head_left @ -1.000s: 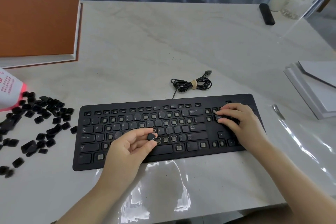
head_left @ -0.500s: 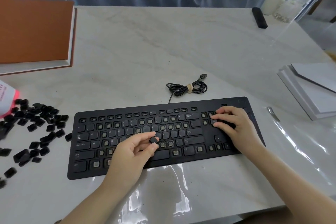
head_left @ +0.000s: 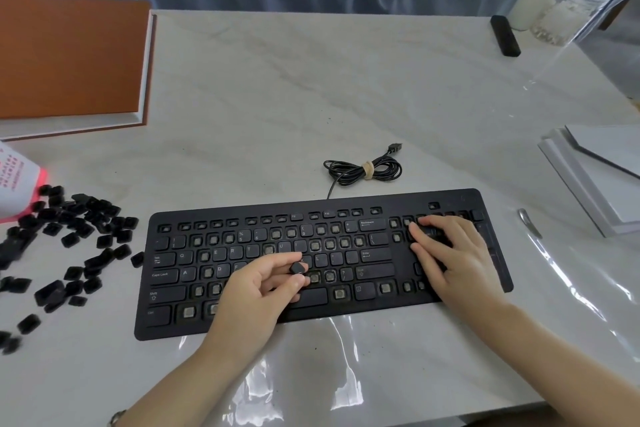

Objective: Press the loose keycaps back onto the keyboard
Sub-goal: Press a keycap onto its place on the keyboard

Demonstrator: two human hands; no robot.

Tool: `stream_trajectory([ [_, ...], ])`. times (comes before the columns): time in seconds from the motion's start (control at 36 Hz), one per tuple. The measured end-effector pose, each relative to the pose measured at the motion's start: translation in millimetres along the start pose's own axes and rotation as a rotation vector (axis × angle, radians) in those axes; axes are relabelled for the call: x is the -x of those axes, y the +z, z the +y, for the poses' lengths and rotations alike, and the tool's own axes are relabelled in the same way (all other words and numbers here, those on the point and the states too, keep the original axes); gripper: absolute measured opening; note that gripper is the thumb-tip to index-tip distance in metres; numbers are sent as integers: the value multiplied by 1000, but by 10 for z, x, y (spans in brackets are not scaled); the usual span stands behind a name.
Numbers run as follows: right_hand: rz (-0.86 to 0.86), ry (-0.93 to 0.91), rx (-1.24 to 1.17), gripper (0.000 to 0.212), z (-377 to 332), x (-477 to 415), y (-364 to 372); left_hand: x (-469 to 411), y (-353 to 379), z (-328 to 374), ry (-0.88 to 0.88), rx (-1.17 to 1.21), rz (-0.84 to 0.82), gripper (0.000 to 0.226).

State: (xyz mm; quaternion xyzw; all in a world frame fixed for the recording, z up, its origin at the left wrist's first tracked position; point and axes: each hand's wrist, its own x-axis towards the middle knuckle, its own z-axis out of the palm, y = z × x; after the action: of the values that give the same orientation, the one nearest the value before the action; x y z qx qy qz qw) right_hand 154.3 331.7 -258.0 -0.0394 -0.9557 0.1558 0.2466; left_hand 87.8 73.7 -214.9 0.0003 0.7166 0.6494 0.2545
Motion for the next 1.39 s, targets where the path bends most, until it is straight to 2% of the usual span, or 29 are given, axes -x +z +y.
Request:
stream_trajectory([
  [0.11, -8, 20, 53, 31, -35, 11, -4, 3, 2, -6, -6, 15, 11, 29],
  [0.28, -64, 80, 10, 32, -78, -57, -71, -58, 5, 42, 25, -22, -16, 20],
  [0.36, -105, 189, -19, 22, -174, -133, -103, -81, 42, 107, 46, -46, -26, 25],
  [0.5, -179, 273, -342, 24, -502, -243, -178, -110, 190, 272, 69, -30, -72, 28],
  [0.61, -252, 188, -641, 30, -768, -302, -233, -103, 339, 372, 104, -66, -178, 27],
  [0.67, -253, 155, -701, 31, -819, -303, -243, -112, 397, 394, 130, -70, -197, 23],
  [0.78, -184, 117, -621, 32, -751, -296, -316, -179, 474, 412, 124, -112, -197, 21],
  [0.94, -221, 80, -475, 25, -520, -194, -412, -244, 619, 389, 124, -168, -276, 17],
  [1.0, -244, 114, -453, 24, -411, -154, -439, -283, 666, 343, 176, -261, -257, 14],
  [1.08, -224, 218, -422, 24, -206, -131, -483, -369, 672, 301, 408, -603, -173, 10],
  [1.17, -192, 345, -374, 20, 26, -165, -556, -527, 641, 228, 650, -966, -51, 34],
  [1.25, -197, 498, -381, 16, 246, -229, -603, -669, 617, 64, 658, -1218, -24, 53],
  [1.39, -158, 531, -343, 17, 455, -354, -550, -685, 614, -42, 674, -1299, -14, 54],
])
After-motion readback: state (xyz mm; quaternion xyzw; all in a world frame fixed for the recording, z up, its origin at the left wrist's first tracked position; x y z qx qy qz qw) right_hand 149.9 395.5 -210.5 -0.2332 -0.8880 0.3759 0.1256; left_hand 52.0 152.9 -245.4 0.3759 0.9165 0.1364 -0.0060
